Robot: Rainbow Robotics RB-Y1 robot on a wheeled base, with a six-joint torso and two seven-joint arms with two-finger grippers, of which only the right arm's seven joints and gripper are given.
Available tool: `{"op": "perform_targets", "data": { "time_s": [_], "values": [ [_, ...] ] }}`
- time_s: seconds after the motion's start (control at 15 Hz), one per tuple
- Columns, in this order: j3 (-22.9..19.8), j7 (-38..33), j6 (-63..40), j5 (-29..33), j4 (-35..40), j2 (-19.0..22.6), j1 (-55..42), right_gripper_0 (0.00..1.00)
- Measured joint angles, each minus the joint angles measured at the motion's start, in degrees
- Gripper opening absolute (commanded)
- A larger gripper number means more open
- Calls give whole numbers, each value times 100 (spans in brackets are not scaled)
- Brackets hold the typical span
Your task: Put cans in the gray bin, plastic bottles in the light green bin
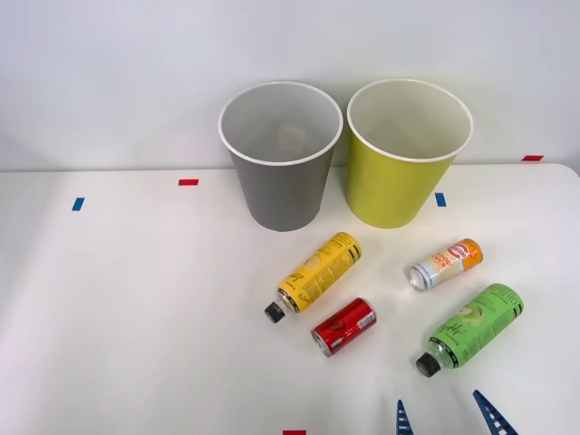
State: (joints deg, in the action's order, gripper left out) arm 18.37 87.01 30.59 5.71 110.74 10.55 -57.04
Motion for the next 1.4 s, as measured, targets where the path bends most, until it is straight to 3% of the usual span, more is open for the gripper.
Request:
{"op": "perform_targets", "data": {
  "time_s": [1.4],
  "values": [
    [0, 0, 0, 0, 0, 0, 0, 100]
  ]
}}
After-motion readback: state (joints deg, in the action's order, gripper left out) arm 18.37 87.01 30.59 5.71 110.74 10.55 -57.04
